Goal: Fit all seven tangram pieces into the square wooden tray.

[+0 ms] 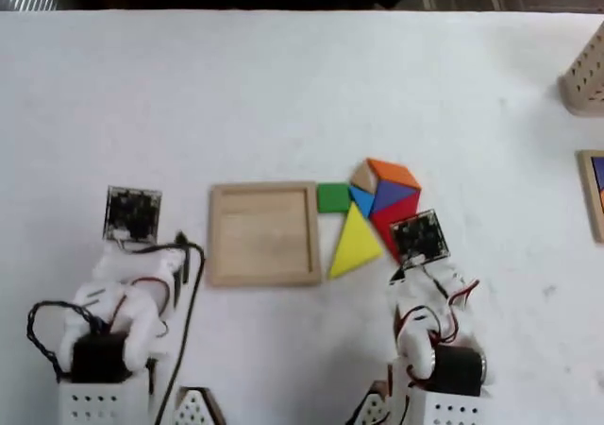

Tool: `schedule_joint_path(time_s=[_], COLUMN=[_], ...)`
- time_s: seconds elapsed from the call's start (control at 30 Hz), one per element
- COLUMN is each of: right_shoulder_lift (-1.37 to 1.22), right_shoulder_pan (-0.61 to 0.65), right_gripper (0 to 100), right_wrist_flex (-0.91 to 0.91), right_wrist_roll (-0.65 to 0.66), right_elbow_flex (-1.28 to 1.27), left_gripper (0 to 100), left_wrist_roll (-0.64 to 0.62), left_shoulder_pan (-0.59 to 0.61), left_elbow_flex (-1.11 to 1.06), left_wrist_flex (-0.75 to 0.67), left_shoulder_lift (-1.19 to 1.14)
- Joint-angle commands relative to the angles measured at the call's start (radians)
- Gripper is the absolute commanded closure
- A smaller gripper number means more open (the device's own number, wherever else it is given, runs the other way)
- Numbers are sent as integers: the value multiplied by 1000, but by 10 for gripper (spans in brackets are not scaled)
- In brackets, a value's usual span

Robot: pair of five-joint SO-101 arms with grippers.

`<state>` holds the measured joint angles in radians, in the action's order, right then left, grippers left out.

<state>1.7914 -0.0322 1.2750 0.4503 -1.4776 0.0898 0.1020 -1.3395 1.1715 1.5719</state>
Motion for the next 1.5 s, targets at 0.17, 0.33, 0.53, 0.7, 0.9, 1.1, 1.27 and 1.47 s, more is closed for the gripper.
schedule_joint_path(time_s=[0.17, 0.33, 0.53, 0.7, 0.9, 1.1, 1.27, 1.47], right_shoulder_lift=[2, -48, -438, -846, -1116, -1245, -1330, -1481], right_shoulder_pan=[-2, 1, 42, 199, 237, 315, 415, 400], right_gripper=[890, 890, 887, 886, 885, 878, 736, 737], right_wrist_flex=[-47, -45, -71, -71, -188, -260, -364, -487], right_wrist_roll=[-11, -11, -91, -219, -397, -416, -514, -578], right_elbow_flex=[40, 132, 376, 568, 649, 647, 600, 578], left_gripper=[759, 766, 763, 763, 763, 763, 763, 763], left_wrist_roll=[-61, -74, -72, -72, -68, -66, -64, -64], left_shoulder_pan=[-12, -1, 16, 18, 18, 18, 18, 18], left_elbow_flex=[129, 127, 127, 127, 127, 127, 127, 127], left_wrist_flex=[-192, -279, -279, -308, -308, -308, -308, -308], left_shoulder_lift=[-447, -610, -636, -636, -636, -636, -636, -636])
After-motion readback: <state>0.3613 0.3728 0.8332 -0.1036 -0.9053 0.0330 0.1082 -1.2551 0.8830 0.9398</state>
